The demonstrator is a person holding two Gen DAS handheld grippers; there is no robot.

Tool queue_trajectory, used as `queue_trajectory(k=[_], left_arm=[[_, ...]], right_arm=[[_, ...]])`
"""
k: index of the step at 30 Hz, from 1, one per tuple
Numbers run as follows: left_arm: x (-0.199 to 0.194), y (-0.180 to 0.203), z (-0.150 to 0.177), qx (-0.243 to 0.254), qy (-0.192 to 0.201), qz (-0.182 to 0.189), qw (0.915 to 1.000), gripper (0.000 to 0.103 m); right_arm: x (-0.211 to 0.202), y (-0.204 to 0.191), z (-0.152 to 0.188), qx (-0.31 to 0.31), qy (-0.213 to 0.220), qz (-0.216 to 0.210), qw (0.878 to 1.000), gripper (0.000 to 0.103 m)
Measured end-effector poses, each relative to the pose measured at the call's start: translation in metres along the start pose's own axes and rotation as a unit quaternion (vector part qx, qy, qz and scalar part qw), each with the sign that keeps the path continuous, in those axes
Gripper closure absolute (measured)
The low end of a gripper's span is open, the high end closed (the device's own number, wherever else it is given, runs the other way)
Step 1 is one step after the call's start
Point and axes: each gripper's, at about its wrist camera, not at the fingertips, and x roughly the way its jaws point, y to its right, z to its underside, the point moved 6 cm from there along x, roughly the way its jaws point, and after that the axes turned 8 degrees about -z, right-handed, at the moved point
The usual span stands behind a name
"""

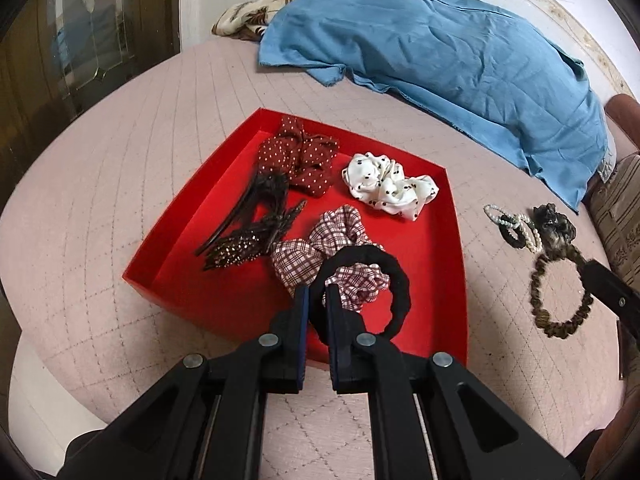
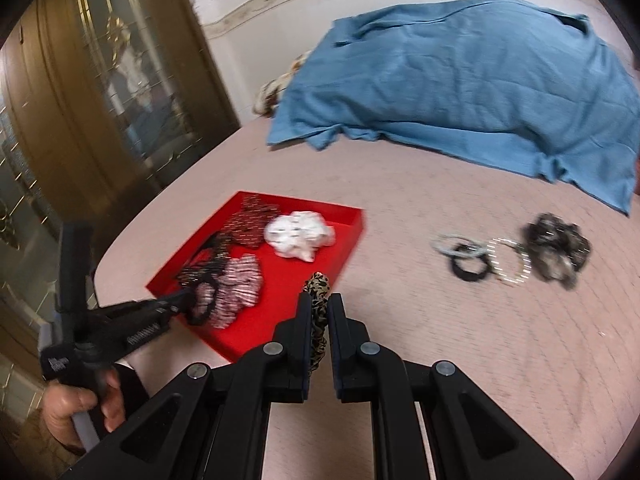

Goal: Organize jewelry
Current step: 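Carry both hair ties over the red tray and lower them inside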

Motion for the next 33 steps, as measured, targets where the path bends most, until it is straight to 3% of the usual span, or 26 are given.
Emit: queue_trajectory(k=[8, 16, 29, 31, 33], left_arm=[[0.018, 0.012, 0.008, 0.012, -0.017, 0.032, 0.9993, 0.095], [0.027, 0.021, 0.013, 0.03, -0.015, 0.038, 0.9987, 0.095], [0.026, 0.017, 0.015, 0.006, -0.02, 0.082, 0.9964, 0.094], [0.025, 0.017, 0.014, 0.002, -0.02, 0.087, 0.996, 0.092], [0.022, 0.017, 0.014, 0.0, -0.018, 0.09, 0.9957, 0.083]], right_arm=[[0.054, -0.024, -0.014, 0.002, -0.032, -0.032, 0.999, 0.094], [0.111, -0.014, -0.007, 0.027, -0.082, -0.028, 0.996, 0.094], [0.135, -0.006, -0.003, 0.031, -0.107, -0.013, 0.994, 0.093], [0.136, -0.009, -0.004, 0.025, -0.107, -0.011, 0.994, 0.093], [0.135, -0.011, -0.004, 0.018, -0.106, -0.007, 0.994, 0.092]])
